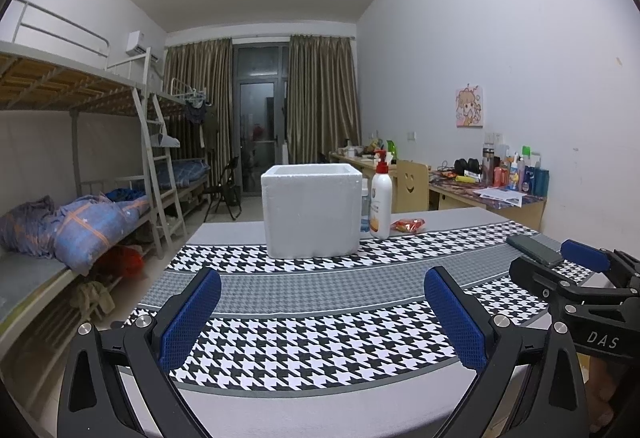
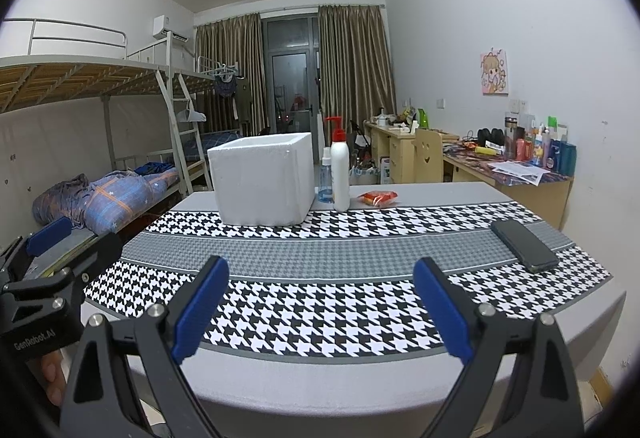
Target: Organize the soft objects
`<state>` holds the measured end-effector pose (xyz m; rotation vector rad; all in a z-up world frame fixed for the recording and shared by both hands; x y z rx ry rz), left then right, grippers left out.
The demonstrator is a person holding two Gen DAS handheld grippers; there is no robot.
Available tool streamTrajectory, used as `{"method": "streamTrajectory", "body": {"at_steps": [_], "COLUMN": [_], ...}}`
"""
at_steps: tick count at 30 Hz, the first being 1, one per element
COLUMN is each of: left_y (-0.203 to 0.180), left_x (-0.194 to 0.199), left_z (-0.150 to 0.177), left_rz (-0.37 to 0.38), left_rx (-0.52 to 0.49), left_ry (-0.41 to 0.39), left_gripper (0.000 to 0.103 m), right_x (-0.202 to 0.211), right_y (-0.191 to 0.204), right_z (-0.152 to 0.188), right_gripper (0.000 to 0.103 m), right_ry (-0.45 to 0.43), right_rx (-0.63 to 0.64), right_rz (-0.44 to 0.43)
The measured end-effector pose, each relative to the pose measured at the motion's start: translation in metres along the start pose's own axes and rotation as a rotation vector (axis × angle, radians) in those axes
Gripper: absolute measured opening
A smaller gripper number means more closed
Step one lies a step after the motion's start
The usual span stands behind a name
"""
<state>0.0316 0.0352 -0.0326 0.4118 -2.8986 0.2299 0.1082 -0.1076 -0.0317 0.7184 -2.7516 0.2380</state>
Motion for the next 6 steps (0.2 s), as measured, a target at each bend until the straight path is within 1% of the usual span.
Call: {"method": "streamTrajectory", "body": {"at_steps": [6], "left_y": [-0.0008], "left_x": [-0.0004], "left_z": [0.0019], "left_rz": [0.003], "left_rx": [-0.001], "left_ry": [0.006], "left_gripper": [0.102], "right_x": [-0.0002], "right_y": [-0.0001], "right_z": [0.0008], "right_gripper": [0.096], "right_ry": [0.003], "right_rx": [-0.002], "right_rz": [-0.001]}}
Point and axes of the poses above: each gripper's, at about its wrist camera, not at the fingertips, and x roughly against the way its jaws point, y to its left, z to its underside, the point moved 9 cm from there along -x, roughly the way its jaws point, and after that the axes turned 8 degrees about x, right-handed, at the moved point
